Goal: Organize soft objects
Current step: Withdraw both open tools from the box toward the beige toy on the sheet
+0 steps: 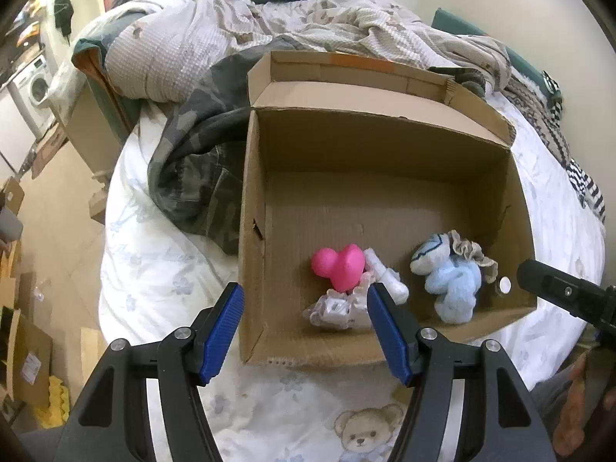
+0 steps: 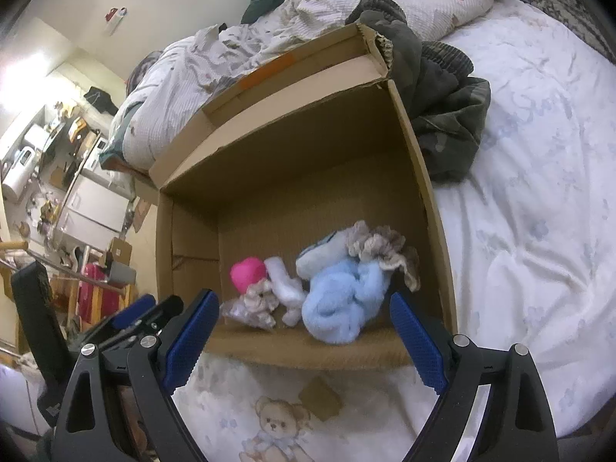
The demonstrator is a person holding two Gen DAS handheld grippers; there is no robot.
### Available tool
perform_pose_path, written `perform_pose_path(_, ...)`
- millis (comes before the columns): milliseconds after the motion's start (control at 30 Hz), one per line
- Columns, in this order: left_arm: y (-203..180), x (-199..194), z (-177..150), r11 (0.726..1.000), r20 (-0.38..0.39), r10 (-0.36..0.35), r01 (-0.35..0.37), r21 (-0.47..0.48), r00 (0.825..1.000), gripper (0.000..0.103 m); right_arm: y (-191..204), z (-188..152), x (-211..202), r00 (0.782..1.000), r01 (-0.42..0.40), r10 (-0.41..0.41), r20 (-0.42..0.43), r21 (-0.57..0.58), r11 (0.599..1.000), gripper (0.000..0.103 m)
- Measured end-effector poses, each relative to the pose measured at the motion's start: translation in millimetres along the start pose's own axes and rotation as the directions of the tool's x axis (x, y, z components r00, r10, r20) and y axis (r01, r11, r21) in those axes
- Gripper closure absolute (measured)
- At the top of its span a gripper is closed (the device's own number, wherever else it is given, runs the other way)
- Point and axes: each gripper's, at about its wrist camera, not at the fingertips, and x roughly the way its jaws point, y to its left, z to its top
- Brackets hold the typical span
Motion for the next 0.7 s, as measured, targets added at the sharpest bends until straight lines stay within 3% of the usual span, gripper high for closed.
perform_pose_path(300, 12.0, -5.8, -18.6, 0.999, -0.024, 0.002, -0.003, -0.041, 1.0, 0.04, 3.1, -25.9, -7.2, 1.0, 0.02, -0.02, -0.021, -0.023, 1.0, 0.007)
perform_pose_path(700, 36.0, -11.0, -36.0, 0.996, -0.035, 0.026, -0.028, -0.08, 0.999, 0.04, -2.8, -43.4, 12.7, 0.99, 0.015, -0.019, -0.137, -0.027, 1.0, 0.007)
